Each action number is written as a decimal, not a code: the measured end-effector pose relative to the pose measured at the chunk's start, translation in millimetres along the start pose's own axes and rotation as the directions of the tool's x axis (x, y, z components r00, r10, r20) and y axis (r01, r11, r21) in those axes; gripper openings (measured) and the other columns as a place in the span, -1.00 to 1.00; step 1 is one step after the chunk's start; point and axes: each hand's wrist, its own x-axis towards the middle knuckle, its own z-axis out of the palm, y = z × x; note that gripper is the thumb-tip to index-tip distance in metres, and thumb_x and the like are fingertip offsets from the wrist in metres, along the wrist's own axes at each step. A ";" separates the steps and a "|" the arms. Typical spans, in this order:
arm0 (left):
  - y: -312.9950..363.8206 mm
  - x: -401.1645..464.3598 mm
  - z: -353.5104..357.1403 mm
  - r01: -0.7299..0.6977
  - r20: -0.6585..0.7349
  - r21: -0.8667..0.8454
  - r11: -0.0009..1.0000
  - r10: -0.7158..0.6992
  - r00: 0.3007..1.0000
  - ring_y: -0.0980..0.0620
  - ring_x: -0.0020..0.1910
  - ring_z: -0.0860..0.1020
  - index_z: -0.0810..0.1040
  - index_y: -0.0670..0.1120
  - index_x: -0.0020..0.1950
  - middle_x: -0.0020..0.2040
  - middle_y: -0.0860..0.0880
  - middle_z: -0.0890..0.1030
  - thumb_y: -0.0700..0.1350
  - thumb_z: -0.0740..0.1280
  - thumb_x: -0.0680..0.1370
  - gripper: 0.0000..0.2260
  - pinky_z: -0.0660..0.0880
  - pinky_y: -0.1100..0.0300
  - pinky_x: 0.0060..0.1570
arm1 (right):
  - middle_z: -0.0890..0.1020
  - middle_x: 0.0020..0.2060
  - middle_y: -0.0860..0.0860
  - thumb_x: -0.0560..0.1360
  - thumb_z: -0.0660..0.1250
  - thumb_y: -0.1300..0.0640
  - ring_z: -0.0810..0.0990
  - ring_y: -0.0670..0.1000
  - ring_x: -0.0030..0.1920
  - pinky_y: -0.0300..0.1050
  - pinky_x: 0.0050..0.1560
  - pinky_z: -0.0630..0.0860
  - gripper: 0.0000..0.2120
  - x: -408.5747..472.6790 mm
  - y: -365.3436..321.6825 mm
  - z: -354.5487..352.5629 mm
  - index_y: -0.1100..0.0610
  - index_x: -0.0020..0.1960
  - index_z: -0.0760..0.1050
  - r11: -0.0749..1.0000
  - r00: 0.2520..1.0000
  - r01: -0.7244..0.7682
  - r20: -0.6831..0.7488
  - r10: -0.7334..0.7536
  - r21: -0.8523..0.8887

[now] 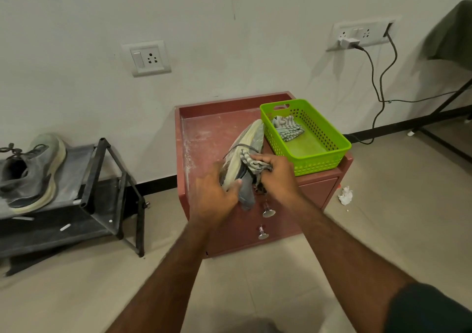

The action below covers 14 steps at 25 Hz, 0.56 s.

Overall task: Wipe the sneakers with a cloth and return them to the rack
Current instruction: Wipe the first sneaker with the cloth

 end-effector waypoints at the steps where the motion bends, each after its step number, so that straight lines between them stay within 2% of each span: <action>1: 1.1 3.4 0.2 -0.003 0.013 -0.010 1.000 0.003 1.000 0.01 0.02 0.61 0.40 0.12 0.41 0.14 0.03 0.65 0.17 0.50 0.41 -0.39 0.61 0.04 -0.01 | 0.71 0.07 -0.05 0.37 0.34 0.40 0.65 -0.15 0.09 -0.19 0.14 0.58 -0.55 0.5 0.3 3.7 0.04 0.16 0.67 0.999 1.000 -0.014 0.023 0.013 0.039; 3: 0.0 8.9 -1.1 0.014 0.039 0.020 1.000 -0.015 0.999 0.03 0.06 0.61 0.39 0.13 0.44 0.16 0.03 0.65 0.20 0.57 0.32 -0.26 0.61 0.02 0.05 | 0.71 0.02 -0.11 0.36 0.41 0.37 0.65 -0.20 0.05 -0.10 0.12 0.61 -0.58 -3.2 8.9 11.2 0.04 0.15 0.67 0.990 0.998 -0.029 0.057 0.021 0.140; 6: -6.3 6.7 -13.5 0.069 0.035 0.088 0.994 -0.073 0.997 0.06 0.01 0.63 0.46 0.11 0.42 0.14 0.00 0.68 0.11 0.61 0.33 -0.30 0.64 0.03 0.02 | 0.74 -0.12 -0.12 0.38 0.43 0.26 0.67 -0.16 -0.10 0.03 -0.07 0.63 -0.69 -9.5 12.3 16.1 -0.08 0.01 0.71 0.970 0.992 -0.016 0.125 -0.015 0.241; 9: -16.9 -8.6 -34.6 0.048 -0.011 0.180 0.982 -0.047 0.999 0.08 -0.08 0.67 0.59 0.08 0.32 0.03 0.01 0.72 0.17 0.61 0.29 -0.38 0.67 0.06 -0.09 | 0.70 -0.28 0.00 0.39 0.47 0.09 0.57 -0.13 -0.29 0.03 -0.29 0.54 -0.91 -24.3 5.2 24.2 0.01 -0.11 0.68 0.982 0.980 -0.024 0.200 -0.014 0.185; 12: -19.8 -22.2 -47.5 -0.012 -0.047 0.224 0.975 0.023 0.999 0.06 -0.08 0.67 0.62 0.06 0.28 0.02 0.02 0.72 0.21 0.57 0.33 -0.44 0.65 0.06 -0.12 | 0.65 -0.38 0.03 0.40 0.47 0.15 0.49 -0.16 -0.39 -0.07 -0.38 0.45 -0.92 -29.5 -10.9 27.7 0.14 -0.23 0.62 0.994 0.979 -0.026 0.204 0.003 0.109; 14: -19.5 -21.5 -45.0 -0.041 -0.011 0.206 0.978 0.044 0.999 -0.01 0.07 0.65 0.57 0.06 0.35 0.16 -0.01 0.69 0.15 0.54 0.40 -0.46 0.64 0.02 0.00 | 0.56 -0.50 -0.03 0.42 0.47 0.16 0.47 -0.17 -0.46 -0.17 -0.43 0.32 -0.79 -20.0 -12.1 21.5 0.12 -0.35 0.53 0.996 0.993 -0.093 0.072 0.092 0.009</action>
